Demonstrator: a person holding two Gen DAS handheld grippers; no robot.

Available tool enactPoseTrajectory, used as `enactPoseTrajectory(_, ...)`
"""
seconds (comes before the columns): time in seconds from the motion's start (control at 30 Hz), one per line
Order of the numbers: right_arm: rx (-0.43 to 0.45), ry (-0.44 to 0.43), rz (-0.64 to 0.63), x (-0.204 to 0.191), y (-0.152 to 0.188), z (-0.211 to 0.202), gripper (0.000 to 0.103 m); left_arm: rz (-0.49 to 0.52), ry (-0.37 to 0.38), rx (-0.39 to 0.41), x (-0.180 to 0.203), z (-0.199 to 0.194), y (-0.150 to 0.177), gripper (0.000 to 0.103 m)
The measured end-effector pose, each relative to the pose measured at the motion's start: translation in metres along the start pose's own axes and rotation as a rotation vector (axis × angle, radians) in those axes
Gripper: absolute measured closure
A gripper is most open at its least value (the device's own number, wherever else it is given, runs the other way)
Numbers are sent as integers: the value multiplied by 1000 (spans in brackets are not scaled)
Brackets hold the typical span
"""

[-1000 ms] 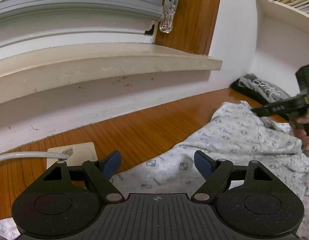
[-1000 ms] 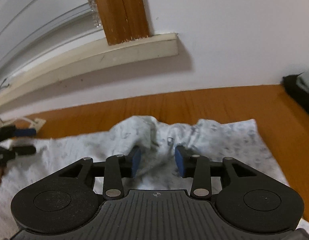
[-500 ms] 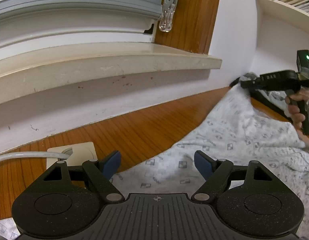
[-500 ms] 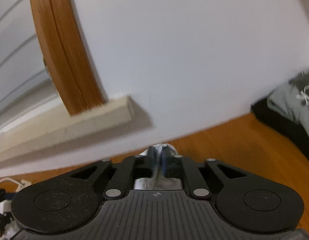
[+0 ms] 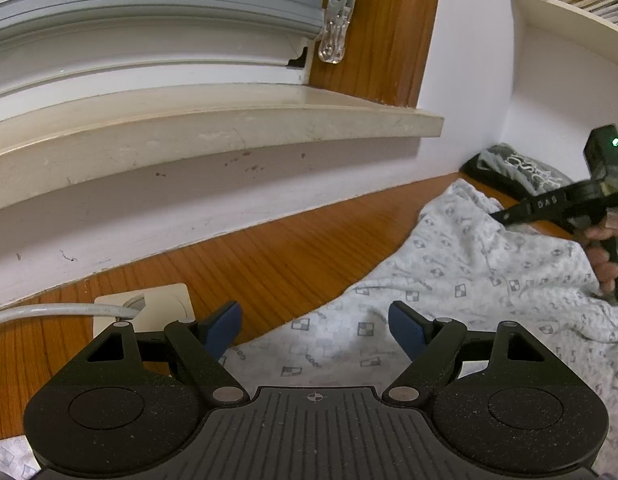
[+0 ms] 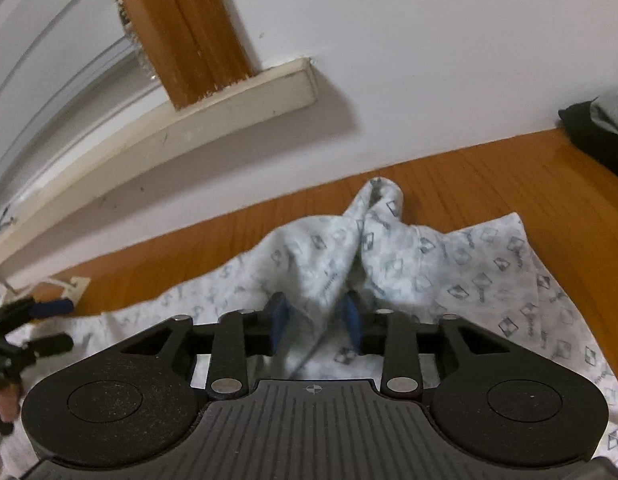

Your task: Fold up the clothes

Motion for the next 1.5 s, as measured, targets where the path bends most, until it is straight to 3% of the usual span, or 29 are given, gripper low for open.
enactPoseTrajectory(0.1,122,17,-23,-3,-24,-31,100,-3,1,-1,0,0,0,20)
enactPoseTrajectory(0.23,166,37,50,20,-43,-55,95,6,0,-6,1,1,0,20)
enactPoseTrajectory(0.37,159,81,47,38,-41,-54,65,3,1,-6,0,1,0,20)
enactPoseTrajectory(0.5,124,134,29,50,-35,-40,65,3,1,-7,0,1,1,20)
enactPoseTrajectory(0.7,115,6,88,40,-43,-23,63,3,1,-7,0,1,1,20)
enactPoseTrajectory(0.87,52,17,45,24,-48,-2,63,5,0,-8,0,1,1,20)
enactPoseTrajectory(0.97,79,2,50,19,-55,-5,62,6,-1,-8,0,1,1,20)
enactPoseTrajectory(1.07,94,-27,81,18,-60,-8,54,7,-2,-9,0,1,1,20)
enactPoseTrajectory(1.2,19,4,39,13,-50,9,54,8,-4,-10,0,2,1,20)
enactPoseTrajectory(1.27,10,18,27,11,-48,15,55,8,-6,-11,1,2,1,20)
enactPoseTrajectory(1.3,24,33,14,11,-50,15,68,8,-7,-12,1,2,1,20)
enactPoseTrajectory(1.33,37,48,1,11,-52,15,91,7,-8,-13,1,2,1,20)
enactPoseTrajectory(1.37,60,63,-8,12,-54,13,98,7,-9,-13,1,2,1,20)
enactPoseTrajectory(1.43,171,91,1,16,-66,-1,99,6,-11,-15,1,3,0,20)
enactPoseTrajectory(1.5,149,118,9,23,-63,3,98,4,-12,-16,1,3,0,20)
Point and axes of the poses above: each gripper's, at about its wrist camera, not at the fingertips, and z roughly the way its jaws point, x to its right, y to its underside, the point moved 9 cm from there along z, roughly the way its jaws point, and after that the axes turned 12 degrees about z, right-handed, at the moved point
